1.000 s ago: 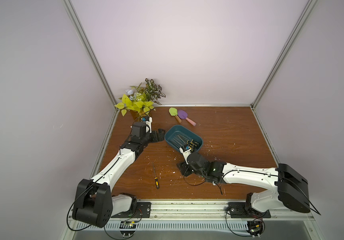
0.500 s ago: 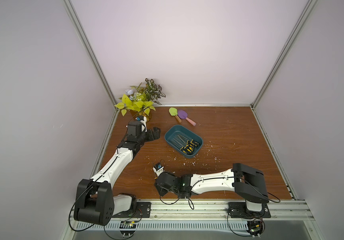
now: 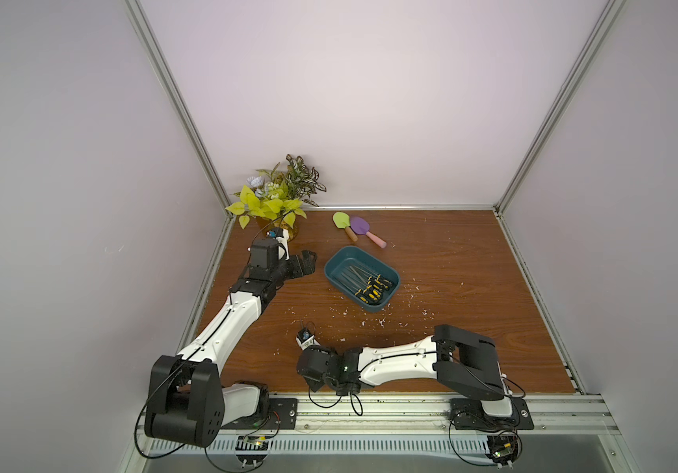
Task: Put the file tool into the storage box
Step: Pick up the file tool from the center of the board.
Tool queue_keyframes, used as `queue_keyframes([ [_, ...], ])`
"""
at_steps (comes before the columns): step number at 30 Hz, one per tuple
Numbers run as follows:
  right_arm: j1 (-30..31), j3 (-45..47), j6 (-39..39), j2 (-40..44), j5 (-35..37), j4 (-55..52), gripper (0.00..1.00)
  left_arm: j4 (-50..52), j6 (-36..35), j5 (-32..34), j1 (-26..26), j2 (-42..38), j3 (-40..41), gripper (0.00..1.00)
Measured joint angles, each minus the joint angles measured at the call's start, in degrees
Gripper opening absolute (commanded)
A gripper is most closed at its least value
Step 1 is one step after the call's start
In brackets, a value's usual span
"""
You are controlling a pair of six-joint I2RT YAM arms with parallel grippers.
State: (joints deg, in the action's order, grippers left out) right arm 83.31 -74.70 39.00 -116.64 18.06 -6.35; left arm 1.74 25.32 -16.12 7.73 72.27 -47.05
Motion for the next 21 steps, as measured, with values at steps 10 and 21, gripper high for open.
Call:
queue_keyframes([
  [10,0.0,-3.2,-0.7,-2.1,2.9,-2.9,0.18,0.0,0.0,-0.1,0.0,-0.1,0.0,1.0],
  [21,-2.0,4.3,-4.8,7.7,4.3,-3.7,0.13,-0.3,0.0,4.8,0.0,-7.4,0.9,1.0],
])
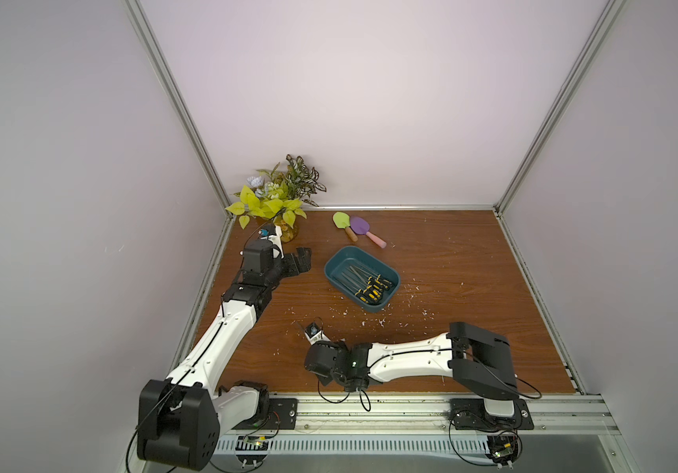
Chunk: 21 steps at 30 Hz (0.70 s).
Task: Put the file tool into the storage box
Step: Pick up the file tool from the center of the board, then place the file tool in the storage box.
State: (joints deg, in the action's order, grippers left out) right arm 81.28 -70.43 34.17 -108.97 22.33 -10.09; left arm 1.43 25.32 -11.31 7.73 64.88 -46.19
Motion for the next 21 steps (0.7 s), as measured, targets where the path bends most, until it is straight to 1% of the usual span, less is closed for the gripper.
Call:
queue_keyframes([
  [3,-1.7,1.5,-1.9,4.9,0.0,0.4,0.13,-0.3,0.0,1.0,0.0,-1.3,0.4,1.0],
  [9,-6.7,5.3,-6.0,13.2,-0.1,1.3,0.13,-0.3,0.0,1.6,0.0,-1.4,0.5,1.0],
  [13,-12.2,8.7,-9.3,17.7,-1.0,1.3,0.14,-0.4,0.0,1.4,0.0,-1.4,0.7,1.0],
  [17,-18.6,12.3,-13.6,21.7,-3.8,2.2,0.14,-0.9,0.2,0.7,0.0,-1.1,1.2,1.0],
  [21,-24.0,13.0,-17.6,22.8,-6.5,2.5,0.14,-1.5,0.2,-0.2,0.0,-0.4,1.2,1.0],
])
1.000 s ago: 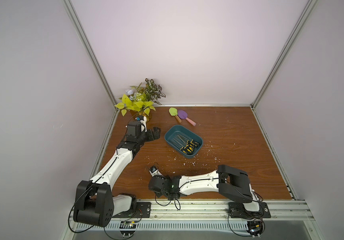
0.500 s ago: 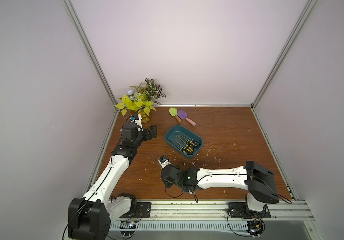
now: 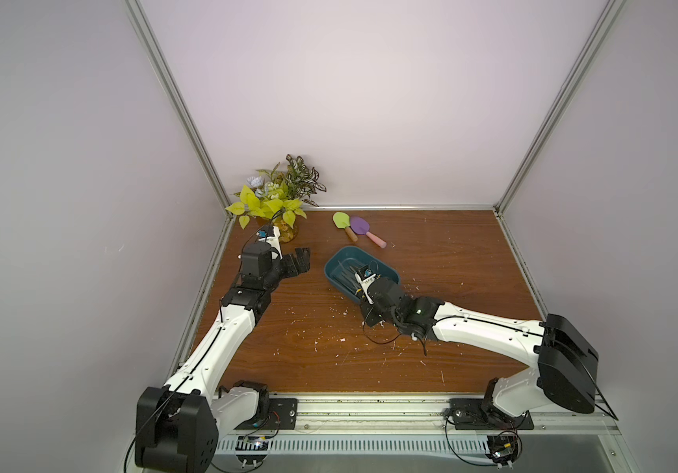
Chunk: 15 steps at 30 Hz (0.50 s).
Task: Put the file tool into the storage box
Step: Place the file tool in the storage box.
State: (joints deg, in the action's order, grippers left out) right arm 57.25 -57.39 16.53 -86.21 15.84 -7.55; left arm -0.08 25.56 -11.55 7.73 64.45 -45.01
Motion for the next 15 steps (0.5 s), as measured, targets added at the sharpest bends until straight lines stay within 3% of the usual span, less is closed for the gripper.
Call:
queue_keyframes([
  [11,-9.3,0.7,-7.8,-3.3,-6.2,1.6,0.19,-0.2,0.0,-1.0,0.8,1.6,0.0,1.0],
  [13,-9.5,0.7,-8.5,-4.6,-7.2,1.5,0.23,-0.2,0.0,-0.9,1.2,1.7,0.0,1.0],
  [15,-9.5,0.7,-8.8,-5.7,-7.8,1.4,0.38,-0.2,0.0,-0.6,1.7,1.7,0.0,1.0],
])
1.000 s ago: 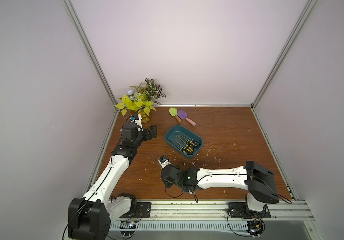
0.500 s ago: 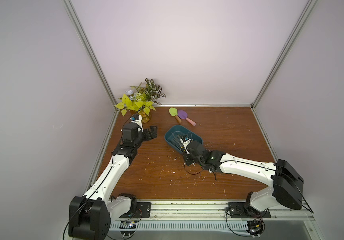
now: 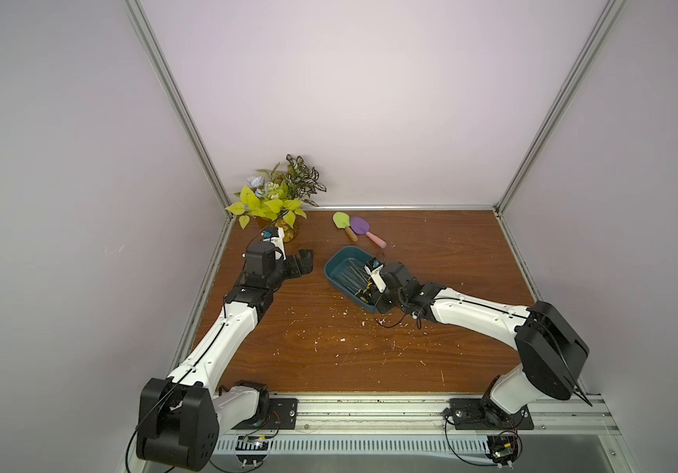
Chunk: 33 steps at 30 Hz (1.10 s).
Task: Put the file tool into the storage box
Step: Place the file tool in the storage box, then reset both arms
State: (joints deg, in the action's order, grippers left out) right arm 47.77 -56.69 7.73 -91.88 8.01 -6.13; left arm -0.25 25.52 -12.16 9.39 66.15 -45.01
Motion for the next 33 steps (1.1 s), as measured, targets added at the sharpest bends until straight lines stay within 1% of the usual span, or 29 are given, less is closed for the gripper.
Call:
queue_keyframes([
  [2,0.0,0.0,-0.4,-0.6,-0.8,0.0,0.57,0.0,0.0,0.7,0.4,0.0,0.0,1.0],
  [4,0.0,0.0,-0.3,-0.7,-0.9,-0.2,0.68,-0.3,-0.1,1.8,0.7,0.0,0.2,1.0],
  [5,0.0,0.0,-0.3,-0.7,-0.9,-0.1,0.78,-0.7,-0.2,2.3,0.9,0.0,0.5,1.0],
  [8,0.0,0.0,0.2,-0.5,0.7,0.2,0.96,-2.5,-0.5,4.4,1.3,-0.8,2.6,1.0],
  [9,0.0,0.0,0.5,-0.2,1.5,0.2,0.99,-3.3,-0.7,5.3,1.4,-1.3,3.7,1.0],
  [12,-0.1,1.0,0.9,2.3,5.6,0.7,0.99,-6.8,-1.5,8.5,1.5,-4.0,8.0,1.0],
  [16,-2.0,6.1,1.3,9.7,12.0,3.0,0.99,-13.7,-3.5,13.2,1.5,-9.2,15.1,1.0],
  [19,-6.1,10.6,1.3,15.5,16.9,5.3,0.99,-18.9,-5.7,17.2,1.5,-12.9,20.3,1.0],
  [22,-12.3,14.3,1.2,19.9,20.6,7.4,0.99,-23.6,-8.0,21.6,1.4,-14.1,23.7,1.0],
  [25,-19.5,18.3,0.8,22.9,20.4,10.7,0.99,-28.3,-9.3,24.2,0.0,-11.9,25.9,1.0],
  [28,-25.8,22.8,0.3,23.6,20.3,15.8,0.99,-32.7,-10.4,27.5,-2.8,-6.8,26.9,1.0],
  [30,-28.2,26.6,-0.8,23.5,20.5,20.6,0.99,-36.4,-11.4,31.5,-3.7,-3.7,28.3,1.0],
  [33,-29.4,33.6,-3.7,23.1,20.7,30.3,0.99,-43.5,-14.4,35.8,-4.4,-1.1,32.3,1.0],
])
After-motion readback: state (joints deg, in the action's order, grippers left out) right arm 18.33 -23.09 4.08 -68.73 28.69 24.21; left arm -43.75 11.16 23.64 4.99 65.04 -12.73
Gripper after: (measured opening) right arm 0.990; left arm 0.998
